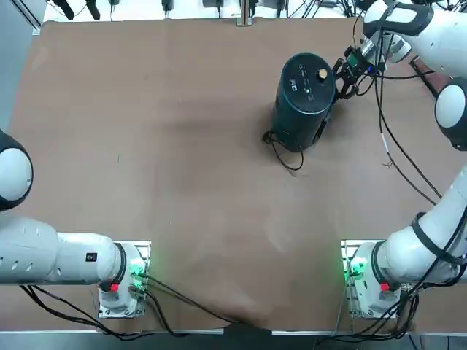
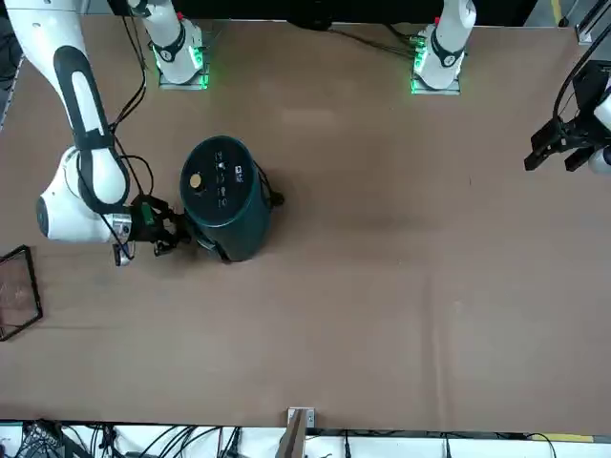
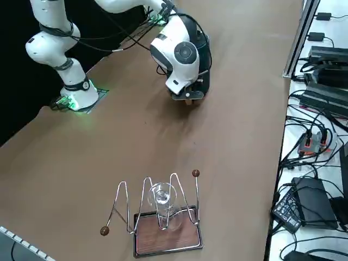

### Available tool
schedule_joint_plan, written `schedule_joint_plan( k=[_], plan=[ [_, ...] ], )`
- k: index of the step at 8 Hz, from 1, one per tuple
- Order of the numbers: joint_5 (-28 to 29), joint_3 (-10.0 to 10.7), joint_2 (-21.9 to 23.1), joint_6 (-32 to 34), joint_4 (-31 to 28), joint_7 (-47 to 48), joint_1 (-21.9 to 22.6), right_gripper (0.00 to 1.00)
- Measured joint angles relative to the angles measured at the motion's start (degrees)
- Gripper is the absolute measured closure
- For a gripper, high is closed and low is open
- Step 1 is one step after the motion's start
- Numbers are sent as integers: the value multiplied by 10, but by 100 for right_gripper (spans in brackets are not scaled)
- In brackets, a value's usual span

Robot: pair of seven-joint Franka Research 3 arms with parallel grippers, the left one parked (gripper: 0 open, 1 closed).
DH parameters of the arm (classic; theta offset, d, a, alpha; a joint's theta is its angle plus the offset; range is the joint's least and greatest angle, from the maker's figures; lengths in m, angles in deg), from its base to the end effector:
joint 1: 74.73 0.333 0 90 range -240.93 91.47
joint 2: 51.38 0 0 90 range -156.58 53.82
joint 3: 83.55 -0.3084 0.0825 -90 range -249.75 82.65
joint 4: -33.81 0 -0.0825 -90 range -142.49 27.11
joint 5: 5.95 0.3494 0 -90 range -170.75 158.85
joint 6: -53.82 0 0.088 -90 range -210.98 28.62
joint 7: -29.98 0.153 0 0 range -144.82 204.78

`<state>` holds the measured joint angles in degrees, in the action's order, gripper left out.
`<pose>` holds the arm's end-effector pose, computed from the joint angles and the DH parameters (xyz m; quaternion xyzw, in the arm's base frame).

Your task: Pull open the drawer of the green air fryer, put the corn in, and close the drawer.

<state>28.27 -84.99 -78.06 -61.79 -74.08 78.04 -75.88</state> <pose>0.5645 0.0588 0.2248 -0.7919 0.5360 0.2450 0.1600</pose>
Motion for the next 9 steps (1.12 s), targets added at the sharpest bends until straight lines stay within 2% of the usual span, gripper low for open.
schedule_joint_plan(
  k=[9],
  plan=[
    [0,2,0,-5,-1,0,16,52]
  ],
)
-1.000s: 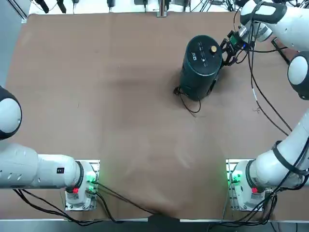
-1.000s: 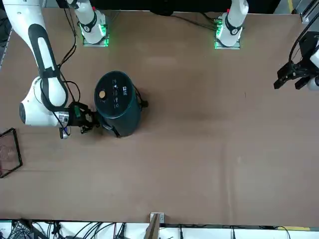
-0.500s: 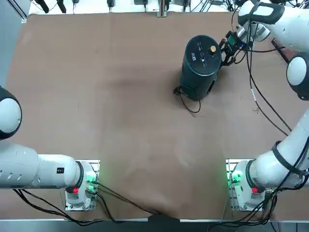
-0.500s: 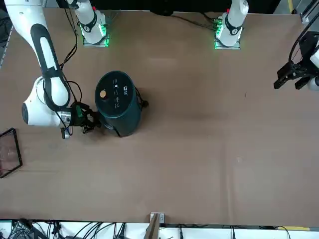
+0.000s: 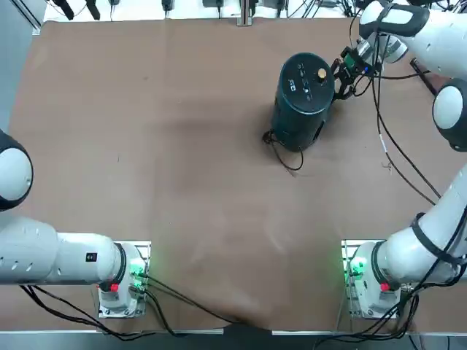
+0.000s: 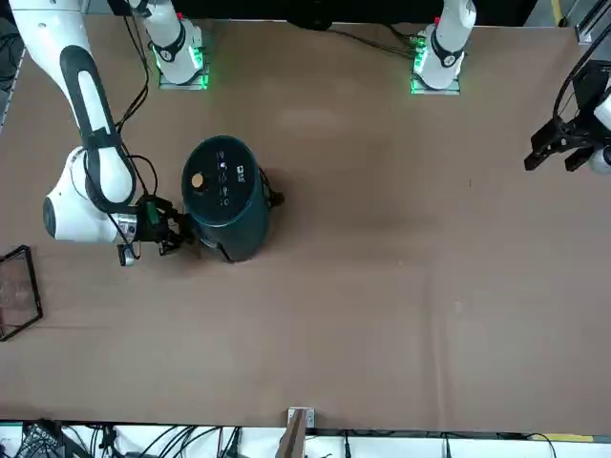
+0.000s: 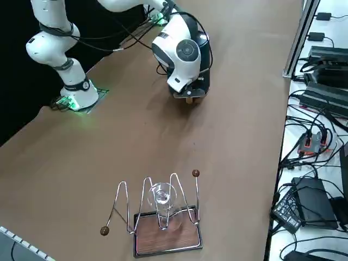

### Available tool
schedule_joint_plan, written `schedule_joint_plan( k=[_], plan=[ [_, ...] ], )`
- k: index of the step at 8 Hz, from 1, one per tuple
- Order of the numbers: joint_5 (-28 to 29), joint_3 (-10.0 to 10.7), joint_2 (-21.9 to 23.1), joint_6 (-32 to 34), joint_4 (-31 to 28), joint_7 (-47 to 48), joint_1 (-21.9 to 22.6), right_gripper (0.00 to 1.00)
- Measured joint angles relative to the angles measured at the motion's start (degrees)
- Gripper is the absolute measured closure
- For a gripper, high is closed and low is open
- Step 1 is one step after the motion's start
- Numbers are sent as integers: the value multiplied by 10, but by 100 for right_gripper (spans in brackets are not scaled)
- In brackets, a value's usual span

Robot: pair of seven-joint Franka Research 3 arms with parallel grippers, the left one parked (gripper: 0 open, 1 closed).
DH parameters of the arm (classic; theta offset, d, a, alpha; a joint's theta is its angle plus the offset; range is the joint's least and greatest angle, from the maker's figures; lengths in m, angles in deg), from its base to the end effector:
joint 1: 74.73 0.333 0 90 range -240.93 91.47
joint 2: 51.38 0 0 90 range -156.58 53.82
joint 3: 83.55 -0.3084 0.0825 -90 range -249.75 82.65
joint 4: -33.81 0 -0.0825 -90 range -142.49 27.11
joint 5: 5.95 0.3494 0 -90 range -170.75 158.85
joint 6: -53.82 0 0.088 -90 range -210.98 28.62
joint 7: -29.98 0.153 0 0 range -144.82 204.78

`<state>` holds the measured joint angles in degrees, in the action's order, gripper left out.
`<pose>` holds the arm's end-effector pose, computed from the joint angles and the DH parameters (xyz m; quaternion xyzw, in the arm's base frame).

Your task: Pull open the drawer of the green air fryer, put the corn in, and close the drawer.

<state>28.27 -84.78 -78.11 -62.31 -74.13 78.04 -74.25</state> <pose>0.5639 0.0721 0.2241 -0.7987 0.5277 0.2430 0.1569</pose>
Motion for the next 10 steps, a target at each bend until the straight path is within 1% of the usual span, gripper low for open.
schedule_joint_plan(
  k=[1,2,4,5,8,10],
  plan=[
    [2,-1,0,0,0,0,5,41],
    [3,-1,1,0,0,0,11,37],
    [4,-2,2,0,3,0,15,5],
    [4,-3,4,2,5,0,15,0],
    [2,2,20,29,8,0,14,0],
    [-27,7,43,66,13,0,6,0]
  ],
)
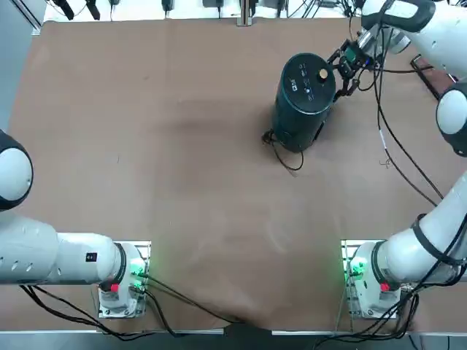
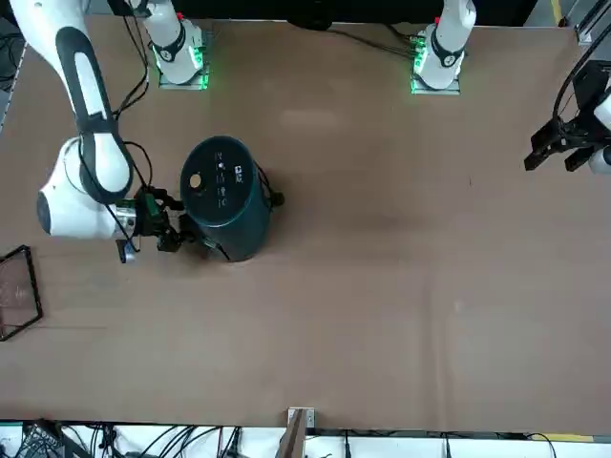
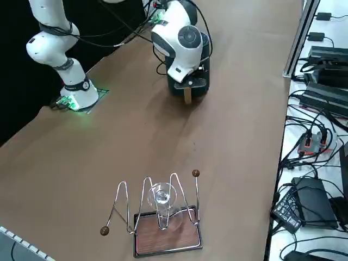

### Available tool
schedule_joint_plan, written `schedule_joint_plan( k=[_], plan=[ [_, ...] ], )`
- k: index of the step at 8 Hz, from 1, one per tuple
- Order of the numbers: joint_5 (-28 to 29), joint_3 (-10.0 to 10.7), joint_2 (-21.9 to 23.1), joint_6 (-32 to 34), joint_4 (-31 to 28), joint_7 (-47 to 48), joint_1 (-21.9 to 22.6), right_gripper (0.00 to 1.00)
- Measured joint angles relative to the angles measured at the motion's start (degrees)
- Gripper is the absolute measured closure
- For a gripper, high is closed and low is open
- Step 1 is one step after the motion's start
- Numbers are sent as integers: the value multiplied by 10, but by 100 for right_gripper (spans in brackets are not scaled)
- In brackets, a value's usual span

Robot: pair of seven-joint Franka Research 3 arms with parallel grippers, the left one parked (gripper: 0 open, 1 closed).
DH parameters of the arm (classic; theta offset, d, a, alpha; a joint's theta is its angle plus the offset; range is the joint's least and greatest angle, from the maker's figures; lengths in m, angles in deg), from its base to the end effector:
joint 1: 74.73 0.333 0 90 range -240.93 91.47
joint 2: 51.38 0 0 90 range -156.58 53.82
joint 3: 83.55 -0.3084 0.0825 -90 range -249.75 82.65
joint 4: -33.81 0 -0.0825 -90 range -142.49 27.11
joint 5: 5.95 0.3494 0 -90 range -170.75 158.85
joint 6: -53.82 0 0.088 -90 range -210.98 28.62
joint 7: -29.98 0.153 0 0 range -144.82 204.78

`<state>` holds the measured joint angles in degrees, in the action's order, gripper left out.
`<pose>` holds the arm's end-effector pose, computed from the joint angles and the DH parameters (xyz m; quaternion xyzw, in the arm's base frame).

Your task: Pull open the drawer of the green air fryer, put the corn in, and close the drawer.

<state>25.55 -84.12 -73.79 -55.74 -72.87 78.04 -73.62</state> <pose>0.5576 0.0761 0.2701 -0.8190 0.4956 0.2486 0.1477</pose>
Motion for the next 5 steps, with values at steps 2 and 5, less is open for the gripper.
schedule_joint_plan(
  k=[2,5],
  plan=[
    [-46,1,33,44,26,-4,-11,0],
    [-128,1,65,120,110,-108,-15,0]
  ],
)
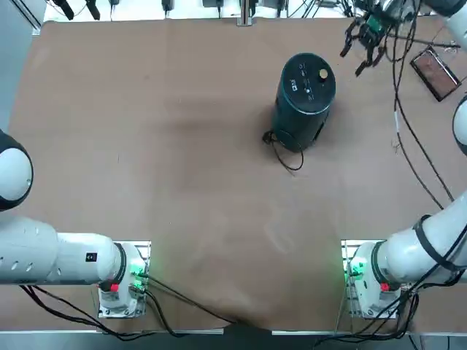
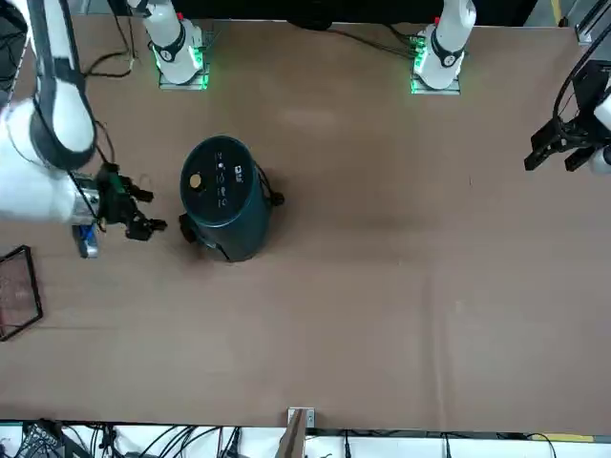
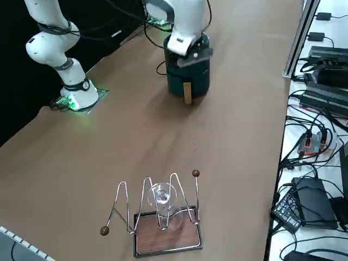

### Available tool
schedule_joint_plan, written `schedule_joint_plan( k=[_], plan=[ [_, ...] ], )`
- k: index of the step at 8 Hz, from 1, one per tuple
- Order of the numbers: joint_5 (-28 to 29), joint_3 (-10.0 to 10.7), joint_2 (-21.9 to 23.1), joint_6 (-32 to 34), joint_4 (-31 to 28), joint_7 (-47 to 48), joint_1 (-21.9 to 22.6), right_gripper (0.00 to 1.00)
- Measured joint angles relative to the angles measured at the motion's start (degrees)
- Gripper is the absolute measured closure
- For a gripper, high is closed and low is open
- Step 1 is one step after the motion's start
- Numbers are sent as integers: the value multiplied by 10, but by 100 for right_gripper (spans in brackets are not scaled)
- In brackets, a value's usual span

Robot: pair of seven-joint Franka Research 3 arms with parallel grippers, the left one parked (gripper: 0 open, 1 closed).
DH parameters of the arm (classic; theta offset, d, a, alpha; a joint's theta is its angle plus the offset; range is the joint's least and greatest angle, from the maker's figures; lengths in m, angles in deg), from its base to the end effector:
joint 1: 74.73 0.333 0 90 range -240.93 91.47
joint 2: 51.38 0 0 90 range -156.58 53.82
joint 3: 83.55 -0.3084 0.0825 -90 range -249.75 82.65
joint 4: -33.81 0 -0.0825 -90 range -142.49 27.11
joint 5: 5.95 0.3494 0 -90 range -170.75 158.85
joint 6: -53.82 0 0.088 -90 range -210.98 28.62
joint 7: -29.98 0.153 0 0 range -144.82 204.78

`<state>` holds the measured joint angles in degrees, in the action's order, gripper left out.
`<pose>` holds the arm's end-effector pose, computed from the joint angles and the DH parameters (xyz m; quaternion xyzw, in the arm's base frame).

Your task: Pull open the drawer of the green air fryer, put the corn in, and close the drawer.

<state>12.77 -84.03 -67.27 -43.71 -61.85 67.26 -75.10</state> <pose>0.5700 0.0458 0.3927 -0.9150 0.3508 0.1649 0.1116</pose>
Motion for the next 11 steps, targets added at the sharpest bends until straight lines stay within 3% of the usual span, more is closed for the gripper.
schedule_joint_plan(
  k=[4,8,11],
  plan=[
    [-110,1,22,48,75,-249,-30,0],
    [-168,-5,52,65,134,-290,-27,0],
    [-196,-15,108,89,125,-290,-18,0]
  ],
)
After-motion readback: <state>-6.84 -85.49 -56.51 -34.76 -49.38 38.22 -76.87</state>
